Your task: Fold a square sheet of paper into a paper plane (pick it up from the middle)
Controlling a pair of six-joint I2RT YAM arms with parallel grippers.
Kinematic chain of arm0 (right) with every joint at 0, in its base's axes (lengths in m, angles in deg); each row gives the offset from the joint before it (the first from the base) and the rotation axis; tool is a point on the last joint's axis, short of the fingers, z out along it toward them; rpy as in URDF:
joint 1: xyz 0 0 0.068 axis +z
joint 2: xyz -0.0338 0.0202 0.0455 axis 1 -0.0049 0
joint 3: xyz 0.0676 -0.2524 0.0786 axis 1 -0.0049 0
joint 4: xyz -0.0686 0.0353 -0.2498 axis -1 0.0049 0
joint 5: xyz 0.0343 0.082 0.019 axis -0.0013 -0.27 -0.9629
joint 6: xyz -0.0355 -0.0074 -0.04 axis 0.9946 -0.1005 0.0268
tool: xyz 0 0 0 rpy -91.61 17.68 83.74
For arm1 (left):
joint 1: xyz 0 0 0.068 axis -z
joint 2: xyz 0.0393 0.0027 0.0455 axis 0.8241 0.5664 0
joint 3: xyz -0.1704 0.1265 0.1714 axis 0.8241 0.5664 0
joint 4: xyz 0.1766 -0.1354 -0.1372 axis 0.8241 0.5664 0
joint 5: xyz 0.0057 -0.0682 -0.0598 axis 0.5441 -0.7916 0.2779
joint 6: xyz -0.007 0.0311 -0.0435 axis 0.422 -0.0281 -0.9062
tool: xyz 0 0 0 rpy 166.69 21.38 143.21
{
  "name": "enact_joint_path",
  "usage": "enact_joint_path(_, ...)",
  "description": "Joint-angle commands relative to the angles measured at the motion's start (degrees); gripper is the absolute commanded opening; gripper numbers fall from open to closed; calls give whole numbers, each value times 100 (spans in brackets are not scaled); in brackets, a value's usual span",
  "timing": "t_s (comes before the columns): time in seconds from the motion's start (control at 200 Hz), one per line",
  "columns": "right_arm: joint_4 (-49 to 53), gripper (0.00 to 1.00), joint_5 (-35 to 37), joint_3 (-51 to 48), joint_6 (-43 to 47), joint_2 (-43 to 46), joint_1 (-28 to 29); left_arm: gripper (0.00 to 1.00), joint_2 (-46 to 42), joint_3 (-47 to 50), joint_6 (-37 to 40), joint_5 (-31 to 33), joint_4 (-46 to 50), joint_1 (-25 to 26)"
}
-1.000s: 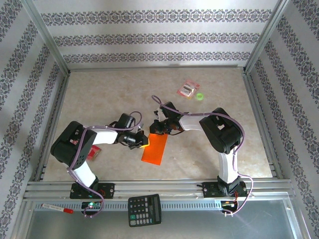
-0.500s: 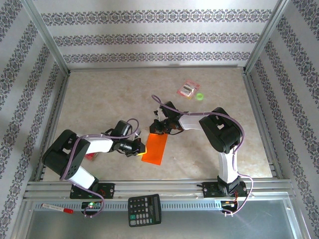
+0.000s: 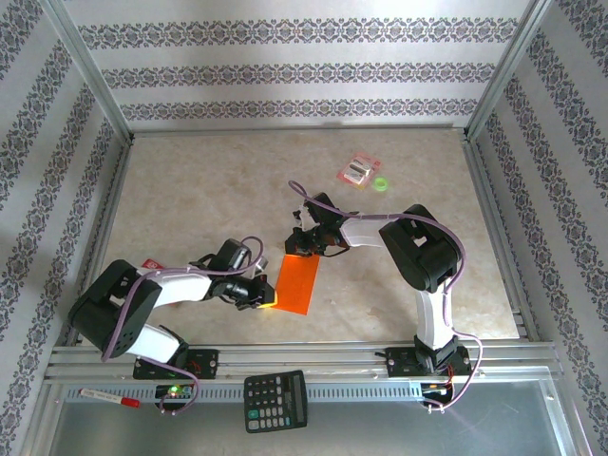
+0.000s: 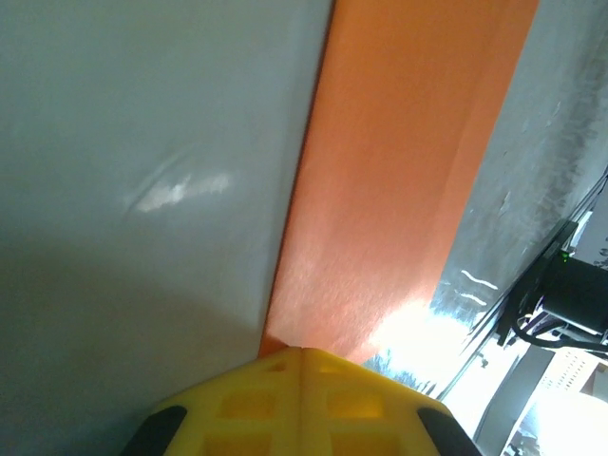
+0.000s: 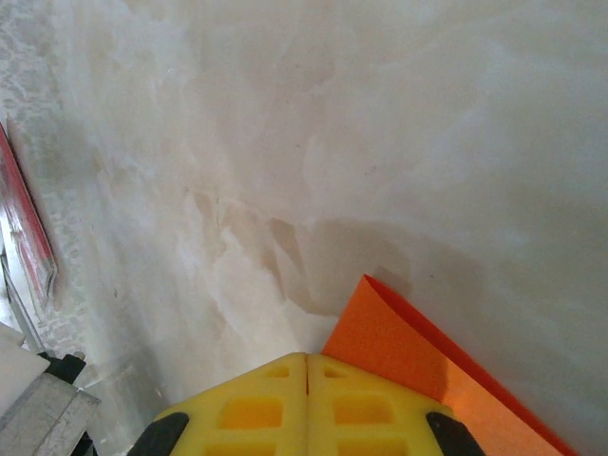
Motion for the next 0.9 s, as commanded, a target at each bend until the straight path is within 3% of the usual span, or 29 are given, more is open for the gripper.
enact_joint_path(0.0, 449, 0, 730, -45, 209, -346, -102, 0, -128, 226, 7, 102, 738, 105)
enact_joint_path(0.35, 599, 0, 641, 51, 486, -377, -98, 0, -788, 288, -1, 77, 1024, 158)
enact_joint_path(0.445, 793, 0, 394, 193, 948, -394, -87, 8, -1362, 138, 7, 188, 1095, 126)
enact_joint_path(0.495, 1029, 0, 230, 358, 1276, -428, -68, 18, -1682, 97, -7, 370, 1149, 75)
enact_joint_path(0.659, 1736, 0, -248, 930, 1973, -539, 7, 27, -2417, 62, -155, 1069, 1240, -208)
enact_joint_path(0.779, 1867, 0, -430, 1069, 2133, -255, -14, 27, -2237, -51, -370, 1154, 881, -211)
enact_joint_path(0.894, 1763, 4, -676, 1050, 1951, 171, -83, 22, -1702, -230, -495, 998, 424, -162)
